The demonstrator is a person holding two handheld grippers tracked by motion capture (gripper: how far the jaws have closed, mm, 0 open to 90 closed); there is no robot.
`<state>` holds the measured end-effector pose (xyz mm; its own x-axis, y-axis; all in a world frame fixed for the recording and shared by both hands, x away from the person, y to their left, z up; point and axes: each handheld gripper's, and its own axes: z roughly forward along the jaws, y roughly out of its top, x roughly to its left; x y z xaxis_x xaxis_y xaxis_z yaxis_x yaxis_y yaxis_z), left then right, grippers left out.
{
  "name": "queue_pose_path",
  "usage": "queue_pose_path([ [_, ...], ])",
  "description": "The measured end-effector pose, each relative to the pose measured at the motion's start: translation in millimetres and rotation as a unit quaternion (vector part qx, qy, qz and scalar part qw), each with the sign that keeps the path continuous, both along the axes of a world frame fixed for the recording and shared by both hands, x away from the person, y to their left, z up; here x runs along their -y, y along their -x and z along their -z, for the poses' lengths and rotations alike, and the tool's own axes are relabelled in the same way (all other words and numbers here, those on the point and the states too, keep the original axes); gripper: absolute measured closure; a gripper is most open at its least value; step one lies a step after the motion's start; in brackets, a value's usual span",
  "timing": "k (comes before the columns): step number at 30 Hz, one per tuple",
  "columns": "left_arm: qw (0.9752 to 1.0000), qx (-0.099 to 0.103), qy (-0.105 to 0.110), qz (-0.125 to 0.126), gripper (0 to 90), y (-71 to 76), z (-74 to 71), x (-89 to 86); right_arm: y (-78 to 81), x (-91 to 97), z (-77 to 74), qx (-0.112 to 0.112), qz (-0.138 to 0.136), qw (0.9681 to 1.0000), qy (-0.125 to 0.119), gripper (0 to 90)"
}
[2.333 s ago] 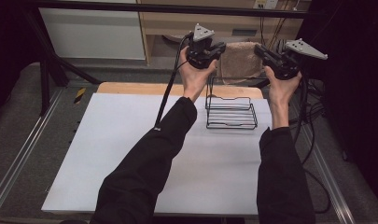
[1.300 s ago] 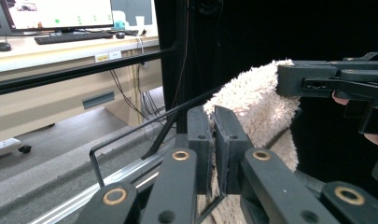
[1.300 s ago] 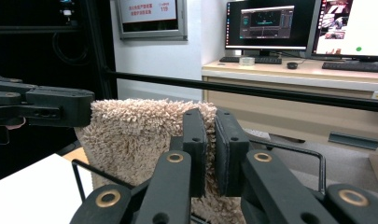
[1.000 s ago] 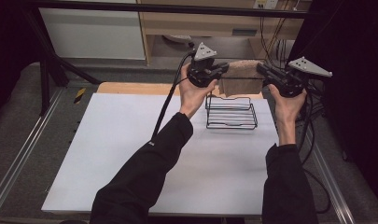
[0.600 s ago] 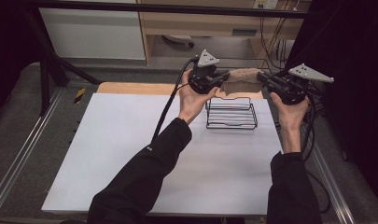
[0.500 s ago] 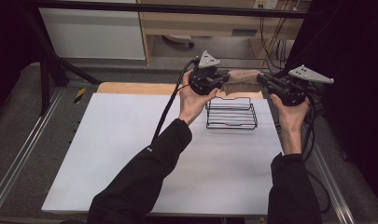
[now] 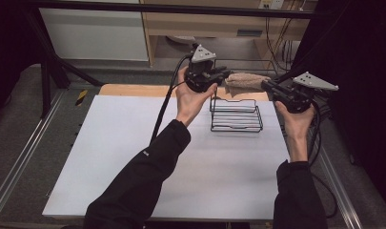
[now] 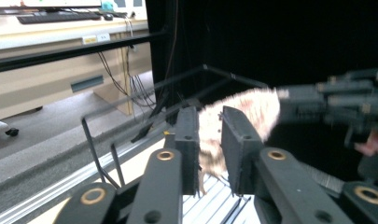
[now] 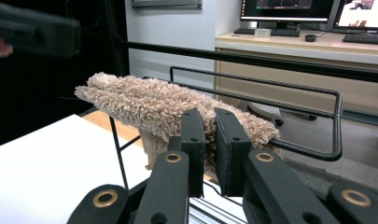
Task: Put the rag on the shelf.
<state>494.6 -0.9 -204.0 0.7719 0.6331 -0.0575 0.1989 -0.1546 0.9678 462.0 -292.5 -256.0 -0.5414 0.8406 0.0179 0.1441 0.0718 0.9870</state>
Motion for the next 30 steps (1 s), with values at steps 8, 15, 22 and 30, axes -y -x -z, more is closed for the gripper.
queue_pose_path([
  [8,0.9988,-0.029,-0.037,0.012,89.6,-11.9,8.7,21.1,1.2,0.3,1.1,0.001,-0.003,1.0,0.003,82.4],
  [15,0.9977,-0.04,-0.049,0.025,89.8,-11.5,22.3,23.6,1.3,1.4,4.2,-0.002,-0.004,1.0,0.007,79.4],
  [22,0.9972,-0.041,-0.058,0.022,89.9,-11.8,26.8,23.8,5.9,2.8,0.3,0.0,-0.008,1.0,0.005,68.2],
  [30,0.9963,-0.041,-0.072,0.023,89.9,-12.0,32.7,26.7,10.1,2.9,-11.0,0.009,-0.015,0.9998,-0.003,64.7],
])
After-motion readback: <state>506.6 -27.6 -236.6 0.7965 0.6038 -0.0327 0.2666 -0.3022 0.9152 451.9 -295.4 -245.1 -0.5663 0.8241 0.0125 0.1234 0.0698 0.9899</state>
